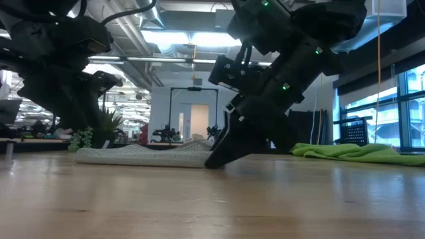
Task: Roll microfiber towels into tight, uniform cylinder then place into a basket
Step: Roll the gray towel
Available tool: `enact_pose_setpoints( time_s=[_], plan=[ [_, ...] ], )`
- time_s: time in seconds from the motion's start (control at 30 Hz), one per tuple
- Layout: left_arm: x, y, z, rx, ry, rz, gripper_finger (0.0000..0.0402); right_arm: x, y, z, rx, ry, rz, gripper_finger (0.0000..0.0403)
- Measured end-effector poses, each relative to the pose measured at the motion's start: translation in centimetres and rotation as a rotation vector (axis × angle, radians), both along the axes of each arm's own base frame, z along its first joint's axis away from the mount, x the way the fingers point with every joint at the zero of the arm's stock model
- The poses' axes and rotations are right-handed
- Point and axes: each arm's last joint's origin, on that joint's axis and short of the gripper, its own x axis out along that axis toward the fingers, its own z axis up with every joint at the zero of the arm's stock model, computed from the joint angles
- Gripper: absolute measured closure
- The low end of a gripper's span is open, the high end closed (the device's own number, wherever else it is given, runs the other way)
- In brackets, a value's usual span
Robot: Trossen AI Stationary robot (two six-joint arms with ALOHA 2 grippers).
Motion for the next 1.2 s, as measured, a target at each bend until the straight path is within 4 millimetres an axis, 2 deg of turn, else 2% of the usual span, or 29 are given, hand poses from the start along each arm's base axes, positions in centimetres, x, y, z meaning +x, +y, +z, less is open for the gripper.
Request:
enact_pose_setpoints(
  time_s=[0.2,0.23,0.43,0.63,0.9,1.2],
  plan=[
    [0.23,-0.01,-0.54,0.033,0.012,0.01,0.0291,0.08,-0.23,-0.06,-0.01,-0.009,-0.01,0.0379],
    [0.24,-0.01,-0.52,0.034,0.01,0.01,0.0291,0.09,-0.26,-0.06,-0.013,-0.008,-0.01,0.0386],
    [0.53,-0.12,-0.27,0.019,-0.029,0.012,0.0291,0.15,-0.54,-0.08,0.01,-0.011,-0.035,0.0369],
    [0.59,-0.06,-0.22,0.07,-0.043,-0.008,0.0292,0.19,-0.6,-0.05,0.015,-0.016,-0.033,0.0386],
    [0.56,0.02,-0.24,0.086,-0.043,0.006,0.0291,0.26,-0.57,-0.01,0.022,-0.026,-0.033,0.0371],
    [0.53,0.04,-1.15,0.114,0.017,0.002,0.0291,0.26,-0.55,-0.01,0.026,-0.027,-0.033,0.0384]
  ],
)
